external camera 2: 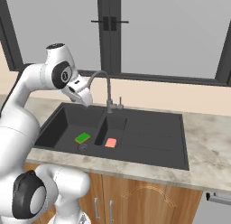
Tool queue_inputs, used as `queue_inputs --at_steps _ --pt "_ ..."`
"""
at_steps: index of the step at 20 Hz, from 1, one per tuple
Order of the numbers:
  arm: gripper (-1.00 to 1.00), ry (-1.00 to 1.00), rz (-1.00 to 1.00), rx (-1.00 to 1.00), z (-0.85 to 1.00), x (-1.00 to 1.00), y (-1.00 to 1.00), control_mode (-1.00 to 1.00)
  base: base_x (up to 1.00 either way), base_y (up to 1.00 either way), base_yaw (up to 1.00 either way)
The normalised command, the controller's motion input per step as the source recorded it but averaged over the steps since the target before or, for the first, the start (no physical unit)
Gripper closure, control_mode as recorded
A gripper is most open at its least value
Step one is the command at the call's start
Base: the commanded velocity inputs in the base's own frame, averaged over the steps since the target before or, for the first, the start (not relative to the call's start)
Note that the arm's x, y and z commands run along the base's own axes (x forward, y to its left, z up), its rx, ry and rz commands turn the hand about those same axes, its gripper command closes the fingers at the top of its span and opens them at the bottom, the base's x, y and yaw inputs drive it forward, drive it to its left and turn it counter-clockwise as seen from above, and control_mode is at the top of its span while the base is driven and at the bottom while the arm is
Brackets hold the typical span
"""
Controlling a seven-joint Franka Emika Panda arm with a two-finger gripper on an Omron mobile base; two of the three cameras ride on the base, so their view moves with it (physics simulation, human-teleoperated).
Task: Pick up the sponge and bar soap from the sink, and place them back in the shelves.
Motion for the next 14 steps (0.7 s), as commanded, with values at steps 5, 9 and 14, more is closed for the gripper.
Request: queue_inputs --at_steps 5,9,14 --pt "-1.00 -0.01 -0.35 0.07 -0.20 0.00 -0.17 -1.00 0.00 0.00 0.00" --pt "-1.00 -0.01 -0.33 0.07 -0.18 0.12 -0.13 -1.00 0.00 0.00 0.00" --pt "-1.00 -0.03 -0.28 0.07 -0.18 0.22 -0.18 -1.00 0.00 0.00 0.00"
